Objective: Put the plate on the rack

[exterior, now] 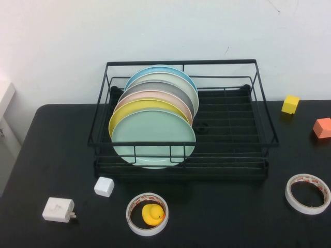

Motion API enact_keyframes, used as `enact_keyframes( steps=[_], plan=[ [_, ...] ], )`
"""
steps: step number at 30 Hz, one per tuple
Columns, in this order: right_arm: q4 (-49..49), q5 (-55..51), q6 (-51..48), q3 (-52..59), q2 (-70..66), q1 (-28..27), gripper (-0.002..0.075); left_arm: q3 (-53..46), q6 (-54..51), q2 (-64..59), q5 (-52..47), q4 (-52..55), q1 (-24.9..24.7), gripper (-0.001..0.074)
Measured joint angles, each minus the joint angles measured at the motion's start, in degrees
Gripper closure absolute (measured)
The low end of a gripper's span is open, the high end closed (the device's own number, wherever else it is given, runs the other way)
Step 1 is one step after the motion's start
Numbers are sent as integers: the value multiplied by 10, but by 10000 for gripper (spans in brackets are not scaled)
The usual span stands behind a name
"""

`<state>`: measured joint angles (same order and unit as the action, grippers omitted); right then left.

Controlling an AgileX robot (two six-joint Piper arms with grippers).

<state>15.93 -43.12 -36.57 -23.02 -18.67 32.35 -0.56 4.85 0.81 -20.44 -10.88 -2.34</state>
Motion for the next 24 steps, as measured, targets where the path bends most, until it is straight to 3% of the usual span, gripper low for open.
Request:
enact_keyframes(
  steps=[24],
  plan=[
    [0,0,0,0,0,0,728,0,-25,0,0,-6,0,737]
  ],
)
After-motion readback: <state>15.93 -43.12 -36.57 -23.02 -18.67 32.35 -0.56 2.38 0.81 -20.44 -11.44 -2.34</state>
